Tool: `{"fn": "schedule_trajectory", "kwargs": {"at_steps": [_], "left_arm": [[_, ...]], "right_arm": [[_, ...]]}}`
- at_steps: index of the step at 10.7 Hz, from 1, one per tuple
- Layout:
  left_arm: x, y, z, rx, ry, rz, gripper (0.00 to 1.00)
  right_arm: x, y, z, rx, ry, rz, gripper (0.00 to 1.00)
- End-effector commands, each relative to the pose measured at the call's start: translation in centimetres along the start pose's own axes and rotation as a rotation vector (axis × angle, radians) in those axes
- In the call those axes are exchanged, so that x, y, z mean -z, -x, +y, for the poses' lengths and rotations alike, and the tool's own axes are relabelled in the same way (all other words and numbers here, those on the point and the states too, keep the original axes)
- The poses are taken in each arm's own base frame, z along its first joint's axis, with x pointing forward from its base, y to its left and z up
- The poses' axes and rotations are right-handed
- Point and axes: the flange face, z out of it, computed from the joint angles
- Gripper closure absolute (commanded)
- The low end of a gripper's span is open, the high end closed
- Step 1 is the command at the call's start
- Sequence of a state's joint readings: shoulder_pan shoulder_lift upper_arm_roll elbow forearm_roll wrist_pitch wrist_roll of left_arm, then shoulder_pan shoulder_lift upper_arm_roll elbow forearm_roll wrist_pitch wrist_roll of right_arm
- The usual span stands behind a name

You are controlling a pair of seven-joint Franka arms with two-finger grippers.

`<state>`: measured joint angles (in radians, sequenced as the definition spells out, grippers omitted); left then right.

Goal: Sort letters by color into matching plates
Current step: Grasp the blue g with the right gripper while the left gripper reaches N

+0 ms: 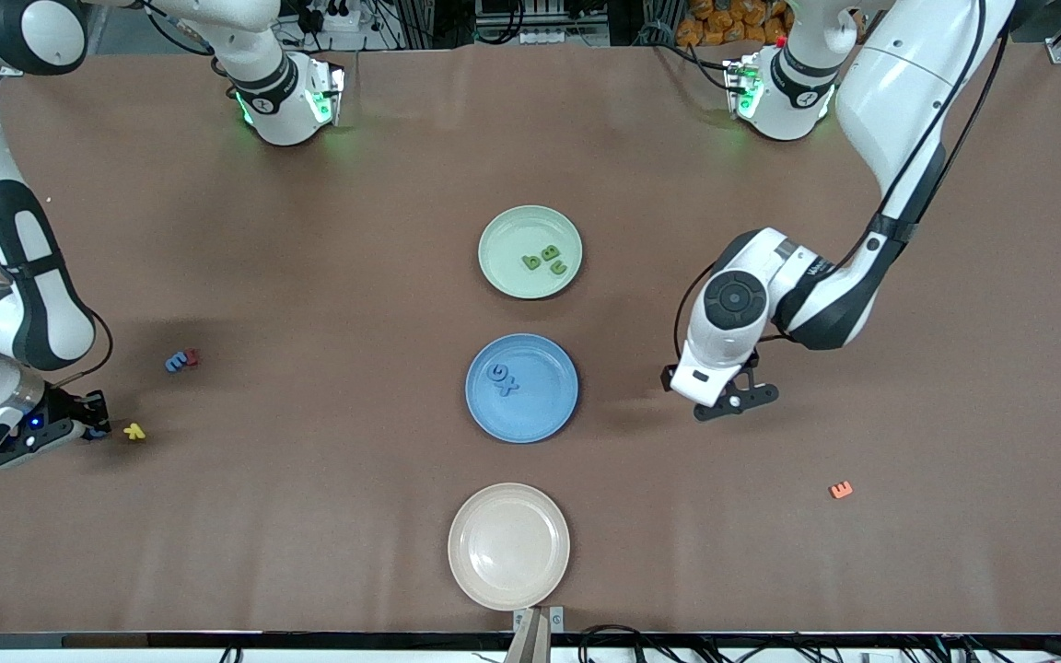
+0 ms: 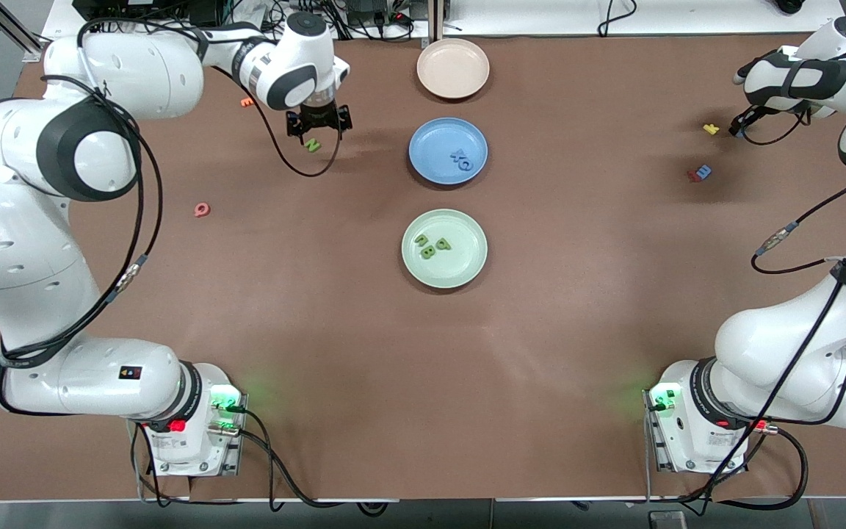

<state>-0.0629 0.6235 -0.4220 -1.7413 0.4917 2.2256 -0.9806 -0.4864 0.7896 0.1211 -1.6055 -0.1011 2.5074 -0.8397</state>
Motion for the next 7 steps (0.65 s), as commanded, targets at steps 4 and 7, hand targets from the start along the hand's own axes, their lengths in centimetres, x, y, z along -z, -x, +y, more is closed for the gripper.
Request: {"fn": "schedule_trajectory", "kwargs": {"at_steps": [4, 7], "left_arm": [[-0.3, -6.0, -3.2, 0.361, 0.102, -0.051, 0.0], [-1.5, -6.0, -3.9, 0.446, 0.194, -0.055, 0.0]], "right_arm": [[1.8, -1.1, 0.1, -0.007, 0.014, 0.026, 0.87], [3.9, -2.0, -0.4, -0.012, -0.008, 0.016, 0.87]]}}
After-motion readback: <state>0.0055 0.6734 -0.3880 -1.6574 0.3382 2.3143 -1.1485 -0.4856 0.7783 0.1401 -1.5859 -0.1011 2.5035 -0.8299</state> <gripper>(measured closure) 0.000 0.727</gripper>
